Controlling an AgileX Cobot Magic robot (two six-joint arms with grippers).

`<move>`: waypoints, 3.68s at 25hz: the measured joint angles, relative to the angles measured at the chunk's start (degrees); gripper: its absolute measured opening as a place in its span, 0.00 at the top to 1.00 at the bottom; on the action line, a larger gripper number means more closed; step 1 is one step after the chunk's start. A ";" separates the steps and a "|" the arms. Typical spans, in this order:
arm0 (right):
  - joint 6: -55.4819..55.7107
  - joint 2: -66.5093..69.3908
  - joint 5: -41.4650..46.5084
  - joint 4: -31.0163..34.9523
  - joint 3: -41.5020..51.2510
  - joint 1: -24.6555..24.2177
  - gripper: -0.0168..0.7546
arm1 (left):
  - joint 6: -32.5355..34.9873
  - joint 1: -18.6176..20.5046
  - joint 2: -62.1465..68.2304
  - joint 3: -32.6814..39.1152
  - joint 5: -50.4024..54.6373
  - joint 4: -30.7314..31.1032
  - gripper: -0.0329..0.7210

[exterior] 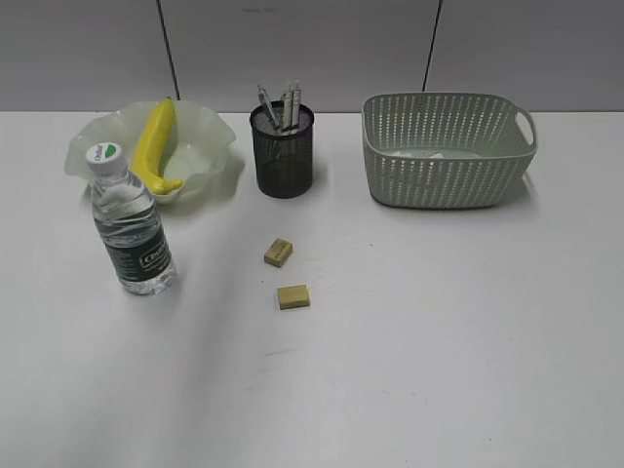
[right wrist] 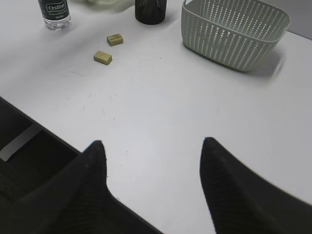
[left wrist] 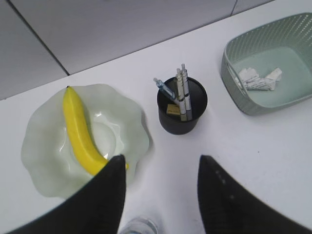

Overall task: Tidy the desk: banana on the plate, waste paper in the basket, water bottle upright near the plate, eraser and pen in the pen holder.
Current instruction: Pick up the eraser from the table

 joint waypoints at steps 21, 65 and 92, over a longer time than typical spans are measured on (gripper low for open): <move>0.00 0.00 0.00 -0.01 0.00 0.00 0.36 | 0.09 0.00 -66.98 75.23 -4.92 -0.31 0.49; 13.53 127.17 9.52 11.34 -75.54 4.71 0.36 | 0.09 0.00 -102.68 86.84 -8.89 0.42 0.51; 13.99 138.79 6.52 10.90 -79.14 3.43 0.36 | 0.09 0.00 -102.68 86.84 -8.89 0.42 0.51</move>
